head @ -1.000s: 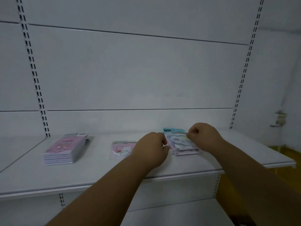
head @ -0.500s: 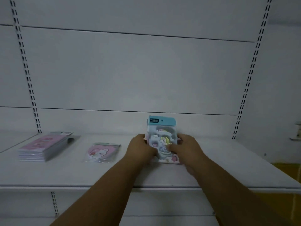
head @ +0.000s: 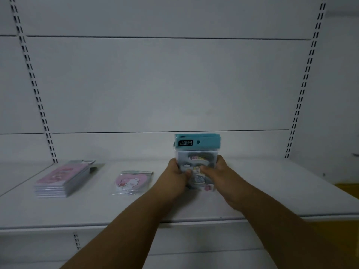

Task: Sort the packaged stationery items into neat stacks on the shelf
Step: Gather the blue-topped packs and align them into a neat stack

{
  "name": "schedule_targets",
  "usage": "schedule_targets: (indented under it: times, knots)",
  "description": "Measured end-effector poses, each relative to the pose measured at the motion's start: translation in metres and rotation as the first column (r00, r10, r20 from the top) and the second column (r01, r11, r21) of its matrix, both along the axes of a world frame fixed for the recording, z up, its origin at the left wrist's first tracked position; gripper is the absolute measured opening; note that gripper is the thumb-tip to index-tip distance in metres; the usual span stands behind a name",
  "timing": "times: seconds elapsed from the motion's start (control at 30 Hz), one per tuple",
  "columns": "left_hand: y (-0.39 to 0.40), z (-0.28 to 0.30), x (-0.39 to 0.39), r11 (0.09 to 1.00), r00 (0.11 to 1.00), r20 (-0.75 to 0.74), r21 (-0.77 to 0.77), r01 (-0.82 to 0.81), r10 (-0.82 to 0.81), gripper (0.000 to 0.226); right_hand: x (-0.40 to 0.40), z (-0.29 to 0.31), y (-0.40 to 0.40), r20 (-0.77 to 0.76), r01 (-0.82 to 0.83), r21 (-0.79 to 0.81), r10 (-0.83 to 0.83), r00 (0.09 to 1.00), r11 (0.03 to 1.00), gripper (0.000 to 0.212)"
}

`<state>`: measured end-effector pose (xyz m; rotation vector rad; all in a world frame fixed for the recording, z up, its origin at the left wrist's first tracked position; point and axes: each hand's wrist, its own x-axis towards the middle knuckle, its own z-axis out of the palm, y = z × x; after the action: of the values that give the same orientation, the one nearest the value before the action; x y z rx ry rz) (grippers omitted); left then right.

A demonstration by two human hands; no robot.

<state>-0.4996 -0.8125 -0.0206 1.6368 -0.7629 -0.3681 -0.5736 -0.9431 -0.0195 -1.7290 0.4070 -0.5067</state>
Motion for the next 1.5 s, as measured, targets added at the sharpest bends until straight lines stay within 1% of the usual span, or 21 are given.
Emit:
schedule_targets:
  times: [0.1, 0.2, 0.27, 0.33, 0.43, 0.5, 0.67, 0.73, 0.83, 0.9, 0.93, 0.97, 1.03, 1.07, 1.17, 1.3, 1.4, 1.5]
  knots:
    - [0.002, 0.002, 0.003, 0.999, 0.999, 0.000, 0.021, 0.036, -0.036, 0.024, -0.003, 0.002, 0.003, -0.025, -0.008, -0.027, 0.007, 1.000, 1.000, 0.038]
    - [0.005, 0.001, 0.007, 0.994, 0.994, 0.017, 0.015, 0.108, -0.108, 0.030, -0.006, 0.001, 0.007, -0.024, -0.001, -0.077, -0.001, 1.000, 0.997, 0.041]
    - [0.006, 0.002, 0.010, 0.990, 0.990, 0.011, 0.010, 0.143, -0.143, 0.034, -0.007, 0.000, 0.009, -0.007, -0.015, -0.078, 0.014, 1.000, 0.997, 0.037]
    - [0.005, 0.002, 0.013, 0.989, 0.989, 0.016, 0.025, 0.144, -0.144, 0.035, -0.008, 0.001, 0.009, 0.007, -0.022, -0.078, 0.023, 1.000, 0.997, 0.032]
    - [0.008, 0.000, 0.012, 0.991, 0.992, 0.065, 0.078, 0.106, -0.111, 0.024, -0.010, -0.004, 0.001, 0.012, -0.014, -0.151, 0.016, 1.000, 0.988, 0.030]
    - [0.011, -0.003, 0.012, 0.987, 0.985, 0.142, 0.142, 0.081, -0.101, 0.015, -0.012, -0.010, -0.007, -0.035, 0.006, -0.233, -0.015, 0.999, 0.972, 0.033]
    - [0.011, -0.003, 0.016, 0.970, 0.966, 0.245, 0.242, 0.026, -0.087, 0.024, -0.012, -0.014, -0.025, -0.074, -0.025, -0.349, -0.001, 0.997, 0.937, 0.032]
    - [0.009, -0.001, 0.017, 0.961, 0.958, 0.272, 0.277, 0.007, -0.086, 0.026, -0.012, -0.015, -0.028, -0.078, -0.038, -0.361, 0.010, 0.997, 0.932, 0.029]
    - [0.005, 0.001, 0.022, 0.943, 0.949, 0.312, 0.326, -0.066, -0.042, 0.024, -0.009, -0.015, -0.032, -0.061, -0.017, -0.362, -0.005, 0.998, 0.932, 0.026]
    - [0.004, 0.001, 0.024, 0.939, 0.952, 0.306, 0.327, -0.102, -0.003, 0.021, -0.010, -0.010, -0.030, -0.078, 0.013, -0.405, -0.048, 0.996, 0.914, 0.023]
    - [0.003, 0.002, 0.025, 0.942, 0.955, 0.296, 0.314, -0.119, 0.023, 0.022, -0.009, -0.007, -0.030, -0.091, 0.031, -0.407, -0.074, 0.993, 0.913, 0.023]
    - [0.002, 0.003, 0.026, 0.943, 0.958, 0.284, 0.302, -0.137, 0.048, 0.024, -0.008, -0.006, -0.031, -0.095, 0.040, -0.363, -0.079, 0.992, 0.931, 0.022]
    - [0.002, 0.006, 0.028, 0.945, 0.966, 0.244, 0.291, -0.150, 0.079, 0.022, -0.005, -0.004, -0.031, -0.121, 0.021, -0.211, -0.047, 0.992, 0.977, 0.020]
    - [0.001, 0.008, 0.029, 0.940, 0.973, 0.218, 0.309, -0.146, 0.080, 0.018, -0.004, -0.002, -0.030, -0.148, 0.012, -0.173, -0.038, 0.988, 0.985, 0.022]
    - [-0.004, 0.011, 0.034, 0.897, 0.980, 0.185, 0.415, -0.151, 0.080, 0.020, 0.001, 0.005, -0.028, -0.244, 0.030, -0.208, -0.081, 0.966, 0.978, 0.030]
    - [-0.016, 0.012, 0.041, 0.822, 0.968, 0.247, 0.541, -0.177, 0.046, 0.037, 0.008, 0.007, -0.027, -0.328, 0.065, -0.303, -0.168, 0.930, 0.951, 0.035]
    - [-0.022, 0.009, 0.043, 0.741, 0.946, 0.324, 0.632, -0.228, 0.014, 0.039, 0.013, 0.004, -0.029, -0.372, 0.049, -0.463, -0.245, 0.895, 0.885, 0.039]
    - [-0.024, 0.009, 0.041, 0.704, 0.909, 0.415, 0.636, -0.316, 0.033, 0.039, 0.014, 0.004, -0.029, -0.378, 0.048, -0.583, -0.323, 0.868, 0.811, 0.047]
